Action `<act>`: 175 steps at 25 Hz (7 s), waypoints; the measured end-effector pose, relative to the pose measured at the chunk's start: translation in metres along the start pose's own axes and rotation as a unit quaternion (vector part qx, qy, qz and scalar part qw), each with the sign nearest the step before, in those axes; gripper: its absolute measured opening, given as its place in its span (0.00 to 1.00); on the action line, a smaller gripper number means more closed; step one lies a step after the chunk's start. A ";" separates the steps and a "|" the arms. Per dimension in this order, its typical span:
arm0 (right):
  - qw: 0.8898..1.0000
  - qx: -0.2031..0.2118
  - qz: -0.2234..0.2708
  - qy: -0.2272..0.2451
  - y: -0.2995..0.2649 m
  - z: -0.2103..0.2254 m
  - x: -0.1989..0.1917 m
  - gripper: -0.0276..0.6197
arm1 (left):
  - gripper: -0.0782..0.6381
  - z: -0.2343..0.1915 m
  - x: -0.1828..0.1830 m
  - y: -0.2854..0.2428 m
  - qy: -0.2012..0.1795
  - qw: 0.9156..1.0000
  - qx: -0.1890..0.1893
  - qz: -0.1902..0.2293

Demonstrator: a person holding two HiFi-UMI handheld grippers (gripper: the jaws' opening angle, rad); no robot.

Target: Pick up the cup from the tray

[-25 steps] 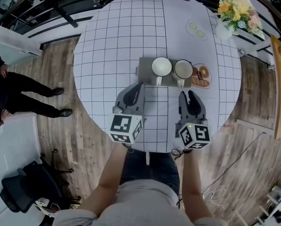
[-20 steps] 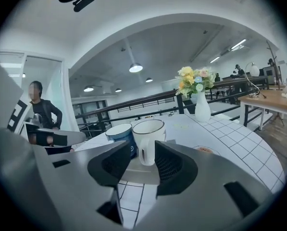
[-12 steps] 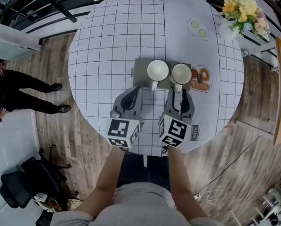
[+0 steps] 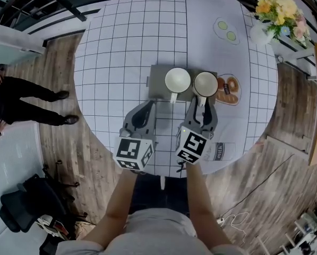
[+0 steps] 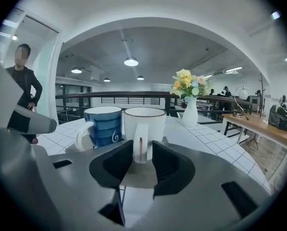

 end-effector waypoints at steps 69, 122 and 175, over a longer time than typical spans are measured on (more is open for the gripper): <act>0.991 -0.007 0.073 -0.109 -0.028 0.129 0.037 0.12 | 0.12 0.017 -0.004 -0.017 -0.005 1.000 -0.006 -0.015; 0.993 -0.077 -0.019 -0.084 -0.015 0.122 -0.076 0.26 | 0.12 0.025 -0.016 -0.003 -0.001 1.000 0.005 -0.012; 0.987 0.028 0.048 -0.148 0.077 0.074 -0.007 0.27 | 0.71 0.026 0.033 -0.111 -0.108 0.992 0.036 -0.054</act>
Point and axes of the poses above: the fingertips, and each gripper's own axes: y backward along the fingers, z to its right, x out of its top, the point moved 10 cm from there along y, backward along the fingers, and after that the axes turned 9 degrees about -x, right-handed, at the moved point
